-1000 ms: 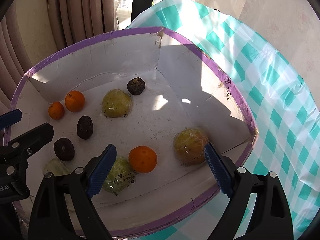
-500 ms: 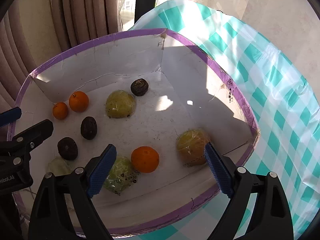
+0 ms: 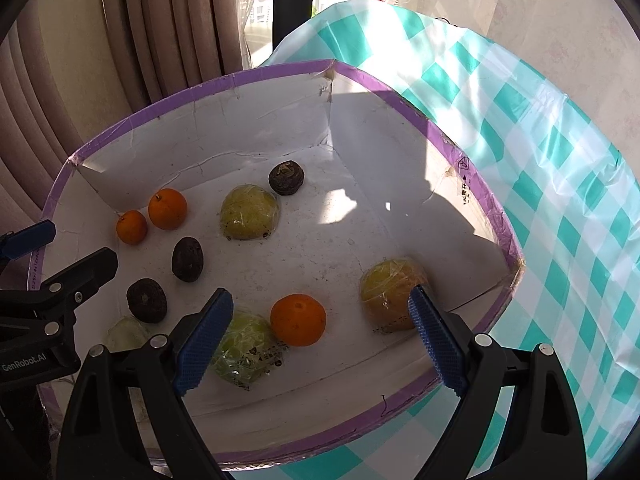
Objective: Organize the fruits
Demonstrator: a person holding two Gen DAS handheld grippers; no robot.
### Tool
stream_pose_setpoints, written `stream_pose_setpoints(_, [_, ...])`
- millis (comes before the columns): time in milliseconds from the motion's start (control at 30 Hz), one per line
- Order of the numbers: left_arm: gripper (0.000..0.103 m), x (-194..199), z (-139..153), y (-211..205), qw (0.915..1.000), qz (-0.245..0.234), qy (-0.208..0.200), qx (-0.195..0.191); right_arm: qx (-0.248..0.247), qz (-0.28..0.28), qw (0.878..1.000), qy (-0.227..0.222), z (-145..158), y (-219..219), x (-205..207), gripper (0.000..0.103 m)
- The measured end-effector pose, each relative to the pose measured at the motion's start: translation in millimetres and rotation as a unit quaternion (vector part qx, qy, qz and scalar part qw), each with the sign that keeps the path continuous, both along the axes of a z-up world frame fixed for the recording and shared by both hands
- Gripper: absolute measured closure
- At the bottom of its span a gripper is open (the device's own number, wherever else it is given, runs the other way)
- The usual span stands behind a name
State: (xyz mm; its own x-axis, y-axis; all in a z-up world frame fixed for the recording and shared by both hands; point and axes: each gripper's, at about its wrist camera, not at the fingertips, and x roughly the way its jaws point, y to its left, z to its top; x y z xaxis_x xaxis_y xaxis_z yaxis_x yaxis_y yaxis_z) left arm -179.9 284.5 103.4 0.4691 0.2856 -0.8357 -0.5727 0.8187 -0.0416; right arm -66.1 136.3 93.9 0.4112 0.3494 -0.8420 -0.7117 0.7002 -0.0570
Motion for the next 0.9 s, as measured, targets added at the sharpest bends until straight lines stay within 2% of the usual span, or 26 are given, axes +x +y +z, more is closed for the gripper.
stream_pose_setpoints(900, [0.002,-0.5,-0.4,-0.2,1.0000,0.000,-0.001,0.001,-0.006,-0.001,1.000,-0.007,-0.4,1.1,-1.4,0.016])
